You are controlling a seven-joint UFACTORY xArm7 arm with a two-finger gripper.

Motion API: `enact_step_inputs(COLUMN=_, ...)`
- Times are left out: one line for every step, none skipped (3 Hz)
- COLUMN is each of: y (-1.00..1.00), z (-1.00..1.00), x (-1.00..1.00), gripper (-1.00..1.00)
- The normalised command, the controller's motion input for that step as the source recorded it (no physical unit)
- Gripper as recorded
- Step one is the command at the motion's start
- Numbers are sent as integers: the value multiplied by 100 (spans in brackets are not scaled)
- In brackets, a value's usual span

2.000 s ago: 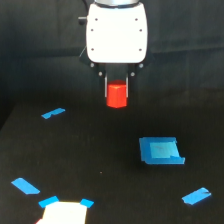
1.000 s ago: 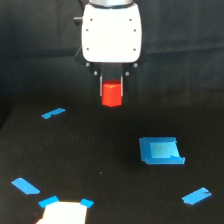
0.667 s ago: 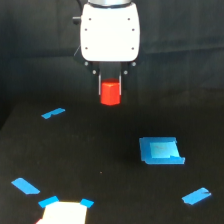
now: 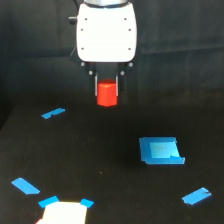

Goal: Pick up the red object from the table

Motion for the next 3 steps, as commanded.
enact_step_inputs(y=12, z=10, x=-29, gripper=-100)
enact_step_inputs(y=-38, z=100, x=31, gripper=-100)
enact_step_inputs(y=9, z=60, x=-31, gripper=-100)
